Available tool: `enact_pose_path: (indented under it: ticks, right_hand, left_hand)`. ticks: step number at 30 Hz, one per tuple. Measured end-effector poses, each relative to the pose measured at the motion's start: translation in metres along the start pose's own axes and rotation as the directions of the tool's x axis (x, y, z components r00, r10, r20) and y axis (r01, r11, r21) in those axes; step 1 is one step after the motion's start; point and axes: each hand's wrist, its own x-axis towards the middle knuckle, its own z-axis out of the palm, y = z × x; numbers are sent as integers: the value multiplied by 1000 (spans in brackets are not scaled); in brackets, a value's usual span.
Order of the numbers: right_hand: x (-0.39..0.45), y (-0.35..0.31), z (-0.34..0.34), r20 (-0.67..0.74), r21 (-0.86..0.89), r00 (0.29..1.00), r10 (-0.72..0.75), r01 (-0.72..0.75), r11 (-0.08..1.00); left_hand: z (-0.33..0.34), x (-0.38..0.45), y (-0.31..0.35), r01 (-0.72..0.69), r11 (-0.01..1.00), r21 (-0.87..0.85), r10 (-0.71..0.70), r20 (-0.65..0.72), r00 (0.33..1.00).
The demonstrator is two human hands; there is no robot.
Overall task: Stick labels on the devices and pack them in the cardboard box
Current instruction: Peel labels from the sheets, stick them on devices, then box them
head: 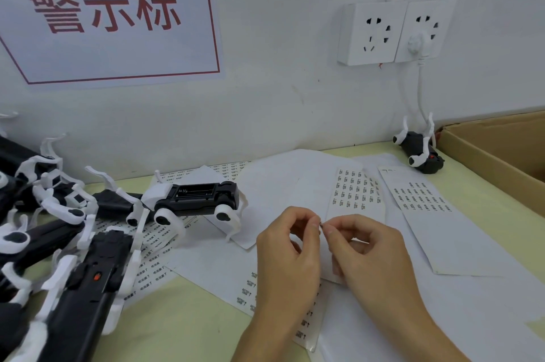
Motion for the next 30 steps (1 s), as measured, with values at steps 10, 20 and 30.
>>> enact_pose_path:
  ticks: [10, 20, 30]
  right_hand:
    - [4, -1, -2, 58, 234, 985, 163, -172, 957]
    - [-5, -6, 2, 55, 133, 998, 29, -36, 990]
    - [-2, -2, 1, 0, 88, 1000, 12, -12, 996]
  left_hand:
    - [-1, 0, 0, 30, 999, -31, -29, 36, 999]
    - [-4, 2, 0, 141, 988, -61, -142, -25, 989]
    - [-5, 4, 1, 149, 983, -105, -154, -44, 987]
